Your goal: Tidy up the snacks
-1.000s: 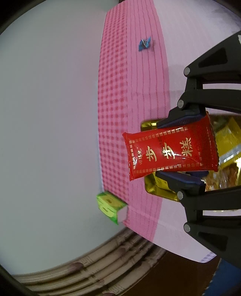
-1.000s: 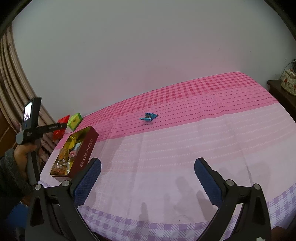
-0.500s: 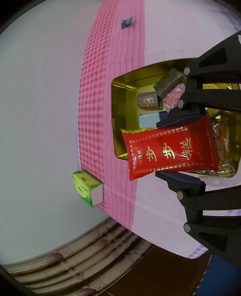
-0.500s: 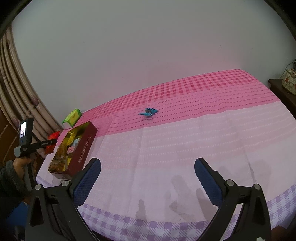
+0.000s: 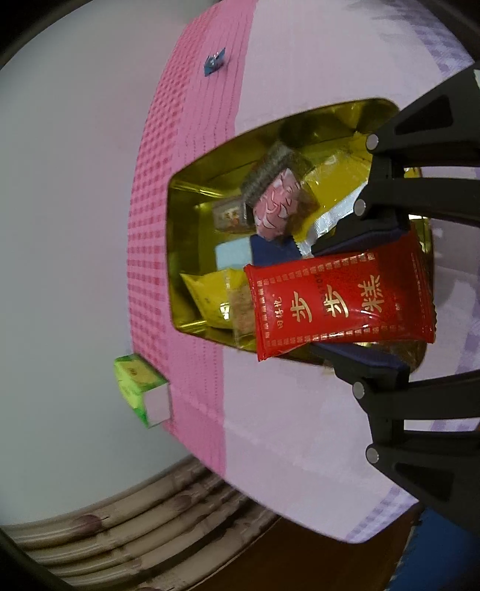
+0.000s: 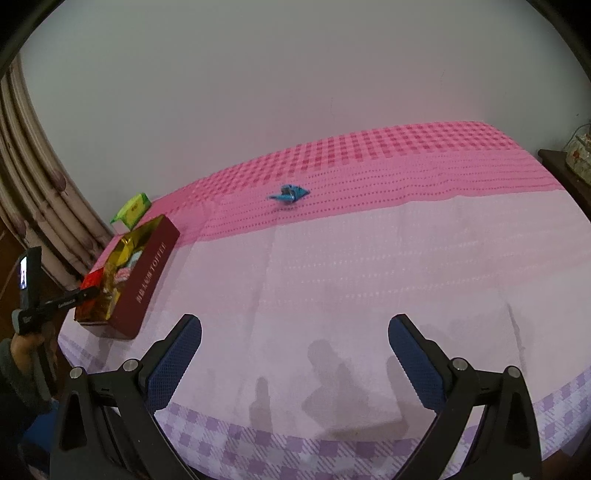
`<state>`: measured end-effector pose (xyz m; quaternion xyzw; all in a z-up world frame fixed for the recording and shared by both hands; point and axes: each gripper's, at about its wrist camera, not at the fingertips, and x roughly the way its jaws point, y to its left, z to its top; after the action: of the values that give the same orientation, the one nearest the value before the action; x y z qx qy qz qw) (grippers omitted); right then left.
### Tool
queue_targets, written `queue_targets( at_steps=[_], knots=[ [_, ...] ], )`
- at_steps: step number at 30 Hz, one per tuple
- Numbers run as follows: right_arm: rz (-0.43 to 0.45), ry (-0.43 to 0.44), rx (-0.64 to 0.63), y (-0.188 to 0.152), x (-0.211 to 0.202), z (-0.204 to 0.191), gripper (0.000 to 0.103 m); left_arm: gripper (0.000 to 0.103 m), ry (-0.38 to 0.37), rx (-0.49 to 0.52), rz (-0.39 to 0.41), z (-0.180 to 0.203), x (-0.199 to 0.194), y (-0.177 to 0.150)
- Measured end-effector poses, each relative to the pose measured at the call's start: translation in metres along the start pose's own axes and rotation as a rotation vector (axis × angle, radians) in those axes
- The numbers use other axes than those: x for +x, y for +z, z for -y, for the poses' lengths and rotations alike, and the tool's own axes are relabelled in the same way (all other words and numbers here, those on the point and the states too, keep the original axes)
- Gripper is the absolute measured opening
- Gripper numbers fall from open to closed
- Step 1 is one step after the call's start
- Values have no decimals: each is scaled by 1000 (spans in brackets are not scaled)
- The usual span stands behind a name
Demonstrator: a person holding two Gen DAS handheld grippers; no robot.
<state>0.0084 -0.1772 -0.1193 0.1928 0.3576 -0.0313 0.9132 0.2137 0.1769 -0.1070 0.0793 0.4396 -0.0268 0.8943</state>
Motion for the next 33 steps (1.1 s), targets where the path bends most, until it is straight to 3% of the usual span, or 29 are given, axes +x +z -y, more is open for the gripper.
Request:
queue_targets(
  at_steps=[13,16,17,21,26,28,33],
  knots=[
    [-27,-22,-24,-5,9,1,101,46,8,-28,-65,5,51,46],
    [-23,-24,-42,-4,12,0,101,56,-15,-38,-54,3,47,41],
    [-22,-27,-51,-4,13,-1,101,61,-34,-32,-36,2,43,37],
    [-44,-36,-85,-1,30,-1,102,61,-57,3,60,2,17,23],
    [-67,-75,-167,16,59,-5,102,62,-152,-13,160,-11,-33,1],
    [-70,-69,-178,30,71,-7,102,64,-201,-32,186,-22,-53,-12],
    [-65,-88,-257,70,109,-22,102,66,-211,-84,188,-43,-98,-51]
  ],
)
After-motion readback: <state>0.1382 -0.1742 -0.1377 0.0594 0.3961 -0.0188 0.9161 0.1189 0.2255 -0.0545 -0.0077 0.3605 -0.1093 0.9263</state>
